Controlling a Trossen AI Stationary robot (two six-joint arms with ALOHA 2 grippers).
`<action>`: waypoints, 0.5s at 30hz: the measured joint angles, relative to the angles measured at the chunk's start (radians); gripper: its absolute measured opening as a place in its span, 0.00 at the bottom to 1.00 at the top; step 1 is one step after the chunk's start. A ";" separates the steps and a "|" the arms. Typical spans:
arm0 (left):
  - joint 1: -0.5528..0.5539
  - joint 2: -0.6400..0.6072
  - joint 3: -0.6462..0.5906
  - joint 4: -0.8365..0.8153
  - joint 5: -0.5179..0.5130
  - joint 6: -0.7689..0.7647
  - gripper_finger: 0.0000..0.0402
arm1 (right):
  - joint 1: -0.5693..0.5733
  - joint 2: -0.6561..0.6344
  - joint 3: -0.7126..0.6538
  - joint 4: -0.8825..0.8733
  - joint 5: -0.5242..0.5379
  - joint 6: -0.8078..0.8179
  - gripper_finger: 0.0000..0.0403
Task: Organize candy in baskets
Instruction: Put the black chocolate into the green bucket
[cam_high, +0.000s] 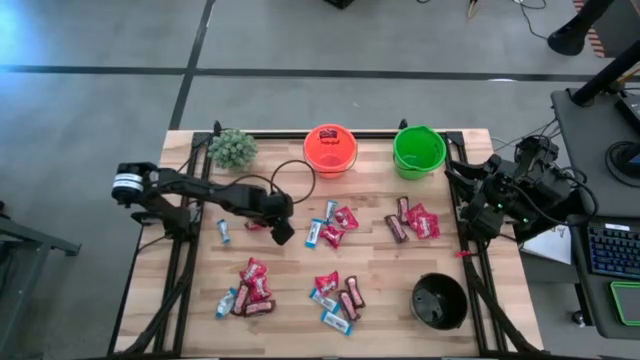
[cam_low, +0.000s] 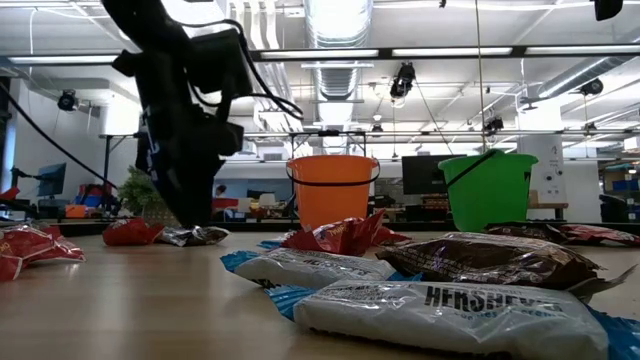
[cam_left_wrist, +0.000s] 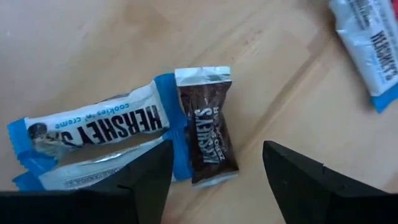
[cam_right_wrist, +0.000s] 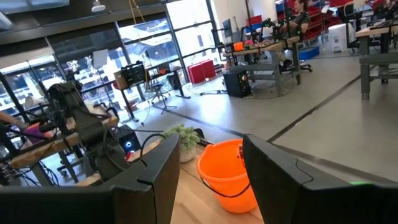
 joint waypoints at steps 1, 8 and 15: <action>0.000 0.006 0.002 -0.006 -0.012 -0.003 0.56 | 0.000 0.000 0.000 0.000 -0.001 0.000 0.41; 0.000 0.005 0.001 -0.051 -0.040 -0.018 0.53 | 0.000 0.000 0.000 0.000 -0.008 0.016 0.41; 0.000 0.003 0.001 -0.049 -0.040 -0.018 0.53 | 0.000 0.000 0.000 0.000 -0.008 0.016 0.41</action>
